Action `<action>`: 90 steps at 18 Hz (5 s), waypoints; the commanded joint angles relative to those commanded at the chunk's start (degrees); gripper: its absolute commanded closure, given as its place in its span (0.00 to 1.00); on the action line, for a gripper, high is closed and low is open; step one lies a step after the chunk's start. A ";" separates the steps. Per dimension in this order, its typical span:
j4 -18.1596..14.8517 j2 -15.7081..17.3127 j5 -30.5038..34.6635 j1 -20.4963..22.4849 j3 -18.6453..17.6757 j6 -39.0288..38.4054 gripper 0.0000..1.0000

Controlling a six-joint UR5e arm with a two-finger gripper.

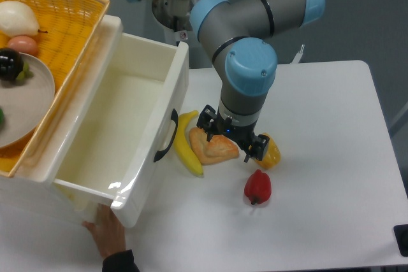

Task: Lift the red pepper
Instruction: 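Move the open gripper from the bread slice down over the red pepper, then close the gripper around the red pepper's top, then lift the red pepper and carry it up toward the drawer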

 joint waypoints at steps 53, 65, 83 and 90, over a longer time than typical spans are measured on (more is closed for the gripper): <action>19.51 -14.06 1.14 3.25 -4.22 -9.23 0.00; 19.86 -14.94 1.14 3.69 -4.13 -9.23 0.00; 18.98 -12.31 1.14 3.52 -3.60 -8.88 0.53; 13.02 -4.41 0.70 2.38 -5.80 2.54 0.53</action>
